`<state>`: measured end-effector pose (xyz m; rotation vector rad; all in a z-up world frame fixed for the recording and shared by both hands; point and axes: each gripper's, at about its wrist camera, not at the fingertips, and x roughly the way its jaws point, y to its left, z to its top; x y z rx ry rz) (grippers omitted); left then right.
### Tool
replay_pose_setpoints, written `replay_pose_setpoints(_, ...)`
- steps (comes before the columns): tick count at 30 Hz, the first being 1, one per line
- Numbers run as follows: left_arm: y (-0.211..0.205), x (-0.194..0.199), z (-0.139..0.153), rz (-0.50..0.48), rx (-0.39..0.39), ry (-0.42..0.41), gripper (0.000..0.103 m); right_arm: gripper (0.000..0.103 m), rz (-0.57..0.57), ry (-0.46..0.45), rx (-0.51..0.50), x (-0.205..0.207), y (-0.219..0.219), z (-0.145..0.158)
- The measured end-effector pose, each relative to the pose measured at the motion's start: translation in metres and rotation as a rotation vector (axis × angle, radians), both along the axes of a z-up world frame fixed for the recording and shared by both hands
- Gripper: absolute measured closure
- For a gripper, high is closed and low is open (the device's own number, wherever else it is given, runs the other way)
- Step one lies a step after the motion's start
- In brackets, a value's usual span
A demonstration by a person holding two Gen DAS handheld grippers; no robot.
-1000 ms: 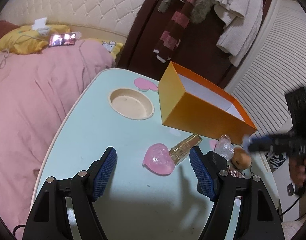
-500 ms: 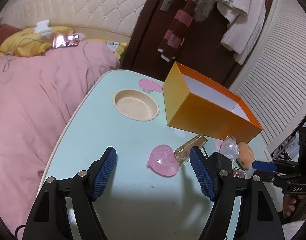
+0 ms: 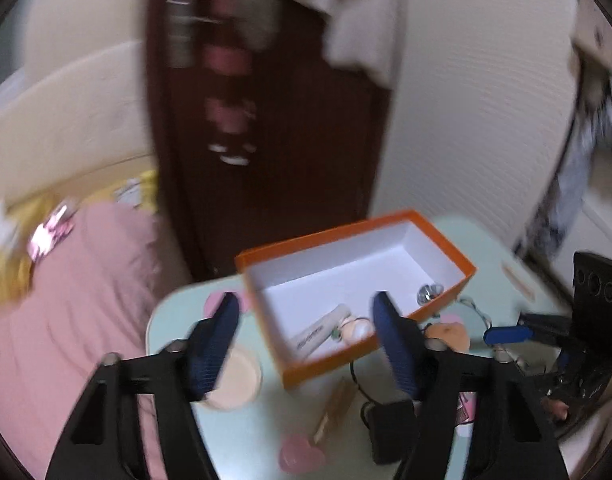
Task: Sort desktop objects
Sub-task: 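Lower the clear heart container onto the table while the left gripper reaches into the box, then grasp the white RED EYRTH tube in the box with the left gripper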
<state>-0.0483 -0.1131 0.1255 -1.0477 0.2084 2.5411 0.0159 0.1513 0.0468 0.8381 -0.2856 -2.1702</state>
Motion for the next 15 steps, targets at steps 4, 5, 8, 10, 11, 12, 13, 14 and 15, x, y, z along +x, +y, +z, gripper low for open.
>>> replay_pose_setpoints(4, 0.056, -0.06, -0.026, -0.235, -0.246, -0.251, 0.058, 0.026, -0.005, -0.022, -0.04, -0.005, 0.008, -0.005)
replay_pose_setpoints(5, 0.064, -0.068, -0.036, -0.265, -0.292, -0.306, 0.06, 0.026, -0.007, -0.027, -0.05, -0.006, 0.011, -0.006)
replay_pose_setpoints(8, 0.077, -0.086, -0.061, -0.315, -0.412, -0.416, 0.072, 0.026, -0.013, -0.048, -0.079, -0.008, 0.019, -0.009)
replay_pose_setpoints(10, 0.083, -0.093, -0.072, -0.351, -0.464, -0.462, 0.075, 0.026, -0.017, -0.063, -0.098, -0.01, 0.024, -0.011)
replay_pose_setpoints(11, 0.085, -0.095, -0.077, -0.367, -0.477, -0.492, 0.075, 0.026, -0.018, -0.067, -0.106, -0.01, 0.026, -0.011)
replay_pose_setpoints(12, 0.086, -0.097, -0.081, -0.381, -0.489, -0.519, 0.075, 0.026, -0.018, -0.072, -0.115, -0.01, 0.028, -0.012)
replay_pose_setpoints(13, 0.088, -0.099, -0.084, -0.393, -0.5, -0.538, 0.075, 0.026, -0.017, -0.08, -0.126, -0.011, 0.029, -0.012)
replay_pose_setpoints(14, 0.089, -0.1, -0.086, -0.405, -0.514, -0.554, 0.075, 0.026, -0.016, -0.091, -0.138, -0.013, 0.031, -0.013)
replay_pose_setpoints(15, 0.09, -0.102, -0.088, -0.412, -0.527, -0.572, 0.075, 0.026, -0.016, -0.101, -0.149, -0.013, 0.032, -0.014)
